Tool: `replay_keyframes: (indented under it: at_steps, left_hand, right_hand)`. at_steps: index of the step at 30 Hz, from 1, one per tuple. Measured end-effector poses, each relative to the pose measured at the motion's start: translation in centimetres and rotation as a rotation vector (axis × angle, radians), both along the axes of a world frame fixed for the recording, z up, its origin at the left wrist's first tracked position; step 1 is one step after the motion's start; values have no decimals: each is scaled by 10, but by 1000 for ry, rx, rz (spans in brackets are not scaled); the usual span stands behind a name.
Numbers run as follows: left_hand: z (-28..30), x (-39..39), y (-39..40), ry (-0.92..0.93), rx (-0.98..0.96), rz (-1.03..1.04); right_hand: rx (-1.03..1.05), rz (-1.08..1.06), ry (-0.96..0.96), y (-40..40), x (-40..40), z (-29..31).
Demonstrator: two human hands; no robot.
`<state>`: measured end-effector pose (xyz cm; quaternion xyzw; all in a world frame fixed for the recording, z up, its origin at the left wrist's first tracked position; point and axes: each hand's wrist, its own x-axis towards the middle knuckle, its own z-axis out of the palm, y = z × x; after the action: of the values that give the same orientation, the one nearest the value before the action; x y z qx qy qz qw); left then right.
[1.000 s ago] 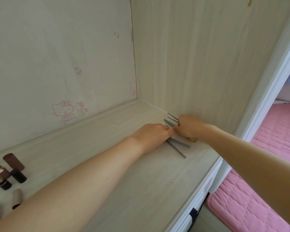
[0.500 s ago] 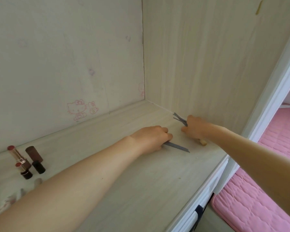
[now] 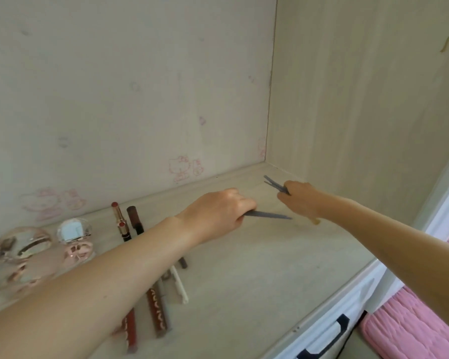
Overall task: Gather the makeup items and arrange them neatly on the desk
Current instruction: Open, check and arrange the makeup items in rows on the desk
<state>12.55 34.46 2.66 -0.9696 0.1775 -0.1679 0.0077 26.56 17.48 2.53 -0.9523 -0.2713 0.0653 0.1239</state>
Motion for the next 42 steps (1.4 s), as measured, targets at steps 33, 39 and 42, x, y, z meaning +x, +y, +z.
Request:
replay_keyframes:
  at_steps: [33,39,42]
  left_hand:
    - [8,-346,121,260,-862,727]
    - [-6,-366,123,405,-460,770]
    - [-9,-367,123,386,-165,734]
  right_hand:
    - [-56,670,7,175,-272,20]
    - [-105,708,-22,187,-288,11]
    - [-104,711,-29,190,-287,8]
